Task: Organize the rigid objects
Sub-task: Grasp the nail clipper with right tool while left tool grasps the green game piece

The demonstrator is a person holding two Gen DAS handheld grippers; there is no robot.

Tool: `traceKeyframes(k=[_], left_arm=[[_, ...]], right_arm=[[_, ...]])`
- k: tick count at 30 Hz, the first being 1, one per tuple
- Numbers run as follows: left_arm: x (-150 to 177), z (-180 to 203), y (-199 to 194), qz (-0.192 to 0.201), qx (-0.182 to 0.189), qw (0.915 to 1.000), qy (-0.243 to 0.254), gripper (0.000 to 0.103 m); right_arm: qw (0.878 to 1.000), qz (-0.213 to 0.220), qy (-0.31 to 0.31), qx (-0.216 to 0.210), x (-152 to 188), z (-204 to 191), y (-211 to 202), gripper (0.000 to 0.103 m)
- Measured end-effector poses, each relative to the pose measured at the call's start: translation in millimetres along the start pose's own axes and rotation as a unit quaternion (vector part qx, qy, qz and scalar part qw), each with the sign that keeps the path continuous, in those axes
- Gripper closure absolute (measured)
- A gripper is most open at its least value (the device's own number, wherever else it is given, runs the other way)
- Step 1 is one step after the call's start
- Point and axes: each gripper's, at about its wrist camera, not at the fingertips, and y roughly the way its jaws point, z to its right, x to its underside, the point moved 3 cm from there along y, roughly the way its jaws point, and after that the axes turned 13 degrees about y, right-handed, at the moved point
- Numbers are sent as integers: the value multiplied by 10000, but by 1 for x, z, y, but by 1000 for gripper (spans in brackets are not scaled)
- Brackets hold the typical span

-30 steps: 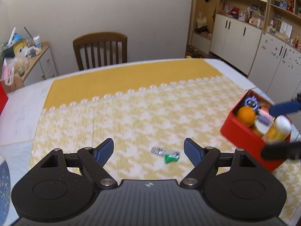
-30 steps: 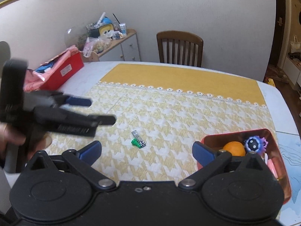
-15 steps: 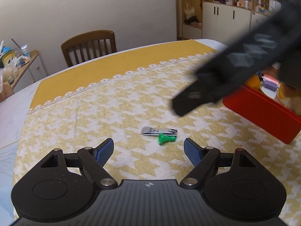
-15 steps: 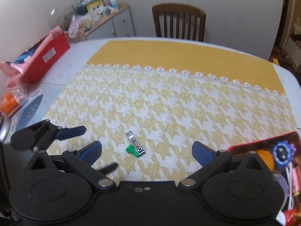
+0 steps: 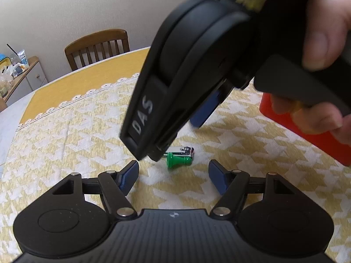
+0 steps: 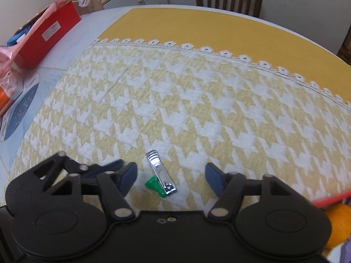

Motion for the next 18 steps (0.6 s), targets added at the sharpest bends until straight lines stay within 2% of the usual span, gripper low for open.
traceKeyframes(k=[2, 3, 6, 8, 12, 14, 18], left_arm=[[-2, 2, 1, 40, -20, 10000, 79, 42], [-3, 3, 1, 50, -19, 9999, 122, 43], [-5, 7, 1, 81, 2, 9998, 205, 49], [-5, 8, 0, 114, 70, 9996, 236, 58], [-5, 12, -3, 134, 121, 9994, 279, 63], [-5, 12, -3, 148, 251, 9993, 226, 71], [-5, 16, -6, 175, 242, 9989, 361, 75]], right_arm=[[10000, -53, -67, 36, -1, -1, 5, 54], [9999, -83, -87, 40, -1, -2, 8, 58], [9997, -75, -200, 121, -2, -4, 12, 63], [9994, -67, -291, 183, -2, -5, 13, 67], [9990, -63, -366, 250, -3, -7, 15, 80], [9991, -68, -338, 241, -3, -4, 14, 87], [9993, -31, -270, 264, -1, 3, 10, 91]])
